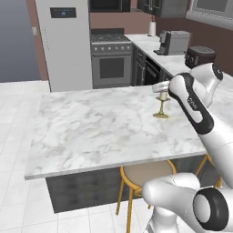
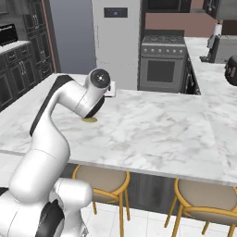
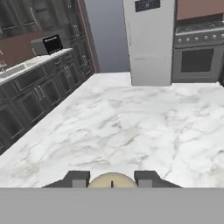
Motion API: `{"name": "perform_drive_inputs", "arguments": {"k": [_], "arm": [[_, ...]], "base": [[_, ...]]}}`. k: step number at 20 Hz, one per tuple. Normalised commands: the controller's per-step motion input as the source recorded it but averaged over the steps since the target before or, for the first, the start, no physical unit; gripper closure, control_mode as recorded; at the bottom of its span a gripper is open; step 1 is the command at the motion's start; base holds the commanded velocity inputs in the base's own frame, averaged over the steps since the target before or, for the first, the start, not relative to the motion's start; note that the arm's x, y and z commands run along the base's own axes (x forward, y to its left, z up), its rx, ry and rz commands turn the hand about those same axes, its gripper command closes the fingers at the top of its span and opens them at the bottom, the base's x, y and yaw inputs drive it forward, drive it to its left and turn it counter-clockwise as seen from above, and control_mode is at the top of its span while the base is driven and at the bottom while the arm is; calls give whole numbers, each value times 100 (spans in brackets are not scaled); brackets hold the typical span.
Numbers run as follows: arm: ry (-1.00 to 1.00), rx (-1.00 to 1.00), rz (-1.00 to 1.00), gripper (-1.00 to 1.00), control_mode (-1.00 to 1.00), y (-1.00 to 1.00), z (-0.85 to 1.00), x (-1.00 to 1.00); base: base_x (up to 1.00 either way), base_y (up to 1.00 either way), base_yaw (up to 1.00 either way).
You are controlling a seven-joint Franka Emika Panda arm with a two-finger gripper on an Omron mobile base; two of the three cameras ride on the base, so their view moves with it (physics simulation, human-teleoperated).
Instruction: Get the candle and the liquor from the cabinet and move them to the dining counter.
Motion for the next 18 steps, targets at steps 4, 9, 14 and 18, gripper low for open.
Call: {"name": "perform_drive_inputs", "arguments": {"k": [4, 9, 14, 18], "arm": [[-5, -2, 17, 100, -100, 0, -31, 41], [-1, 0, 14, 100, -100, -1, -40, 49], [-6, 0, 9, 100, -100, 0, -38, 38], [-13, 0, 3, 100, -100, 0, -41, 26]], "base": [[0, 0, 0], [0, 0, 0], [0, 0, 0], [0, 0, 0]]}}
